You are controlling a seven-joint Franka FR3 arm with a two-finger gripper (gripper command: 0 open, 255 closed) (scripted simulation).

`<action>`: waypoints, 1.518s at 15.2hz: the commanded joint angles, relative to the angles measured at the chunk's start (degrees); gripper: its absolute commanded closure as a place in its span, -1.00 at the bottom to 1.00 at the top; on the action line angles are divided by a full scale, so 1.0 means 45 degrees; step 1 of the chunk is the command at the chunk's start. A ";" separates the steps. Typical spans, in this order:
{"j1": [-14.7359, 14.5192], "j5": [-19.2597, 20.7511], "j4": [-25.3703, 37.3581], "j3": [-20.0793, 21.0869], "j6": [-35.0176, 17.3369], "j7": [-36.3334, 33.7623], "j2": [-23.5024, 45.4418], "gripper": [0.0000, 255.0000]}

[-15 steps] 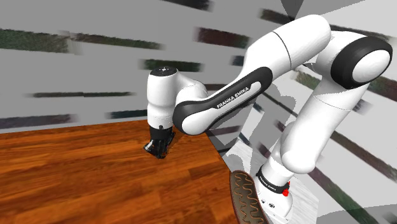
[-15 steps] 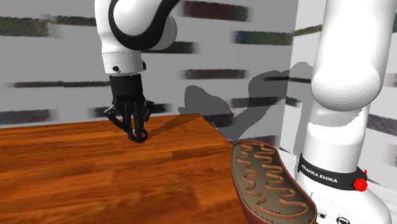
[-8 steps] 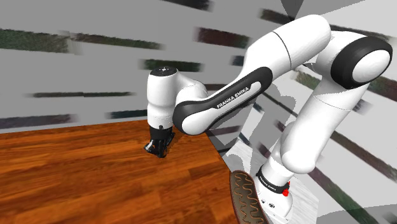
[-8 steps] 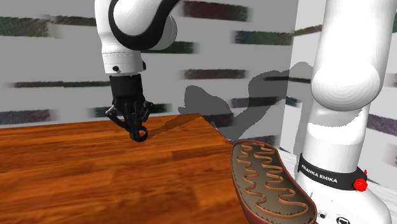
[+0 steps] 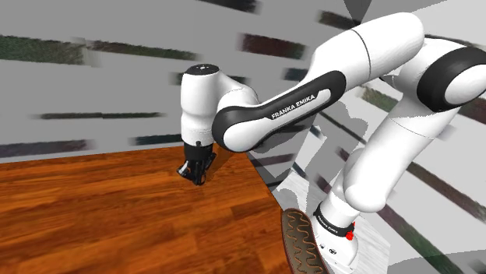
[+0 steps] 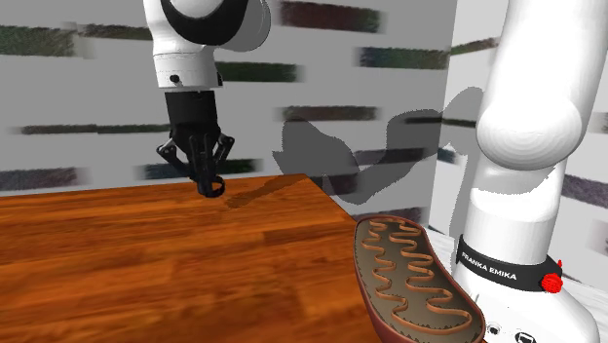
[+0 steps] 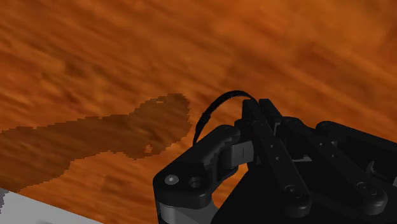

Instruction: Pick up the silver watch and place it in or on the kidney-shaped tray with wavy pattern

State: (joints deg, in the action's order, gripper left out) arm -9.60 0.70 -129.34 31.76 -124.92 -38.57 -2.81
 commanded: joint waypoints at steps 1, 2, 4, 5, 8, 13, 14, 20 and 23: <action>-0.0008 -0.0117 0.0189 -0.0009 0.0346 0.0078 -0.0178 1.00; -0.0008 -0.0176 0.0279 -0.0021 0.0517 0.0126 -0.0274 1.00; -0.0008 -0.0283 0.0466 -0.0047 0.0860 0.0217 -0.0456 1.00; -0.0008 -0.0332 0.0564 -0.0061 0.1032 0.0260 -0.0542 1.00; -0.0008 -0.0462 0.0873 -0.0105 0.1546 0.0374 -0.0781 1.00; -0.0003 -0.0626 0.1441 -0.0183 0.2404 0.0529 -0.1113 1.00; -0.0001 -0.0652 0.1563 -0.0199 0.2575 0.0555 -0.1170 1.00; -0.0499 -0.1771 0.0031 -0.0233 0.2896 0.0740 -0.3243 1.00; -0.1032 -0.2516 -0.1081 -0.0276 0.3151 0.0751 -0.4713 1.00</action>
State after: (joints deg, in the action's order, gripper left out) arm -13.49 -9.55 -132.52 30.51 -110.92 -35.12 -22.01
